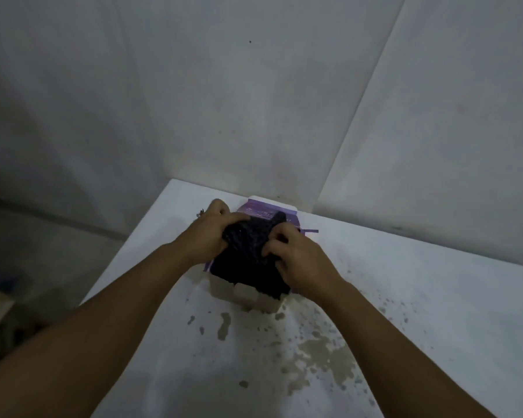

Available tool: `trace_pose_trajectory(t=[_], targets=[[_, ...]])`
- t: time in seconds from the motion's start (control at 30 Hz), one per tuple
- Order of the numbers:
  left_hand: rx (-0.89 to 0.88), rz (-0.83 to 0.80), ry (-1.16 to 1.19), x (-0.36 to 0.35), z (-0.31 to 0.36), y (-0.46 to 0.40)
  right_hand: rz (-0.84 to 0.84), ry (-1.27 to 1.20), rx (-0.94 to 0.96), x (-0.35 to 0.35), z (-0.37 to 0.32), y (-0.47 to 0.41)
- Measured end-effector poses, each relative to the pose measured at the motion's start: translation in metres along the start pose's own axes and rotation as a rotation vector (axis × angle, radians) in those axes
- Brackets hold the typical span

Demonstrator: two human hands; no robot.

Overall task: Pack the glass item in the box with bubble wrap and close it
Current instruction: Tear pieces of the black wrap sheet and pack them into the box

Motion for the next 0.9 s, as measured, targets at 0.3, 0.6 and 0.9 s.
trace_pose_trajectory(t=[0.3, 0.6, 0.9], targets=[[-0.074, -0.171, 0.2, 0.002, 0.004, -0.017, -0.186, 0.107, 0.132, -0.072, 0.002, -0.015], [-0.271, -0.37, -0.268, -0.05, 0.015, -0.023, -0.455, -0.171, -0.01, -0.071, 0.013, -0.002], [-0.222, 0.223, -0.367, -0.016, 0.021, 0.007, -0.218, 0.218, -0.254, -0.058, 0.009, 0.004]])
Point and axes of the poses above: each hand's wrist, its own y-axis away from the middle knuckle, its own x-axis out of the back of the hand, z = x × y, the point moved 4 cm from there along -y, towards the middle knuckle, and after that the axes turned 2 degrees about z, right-handed, at the moved point
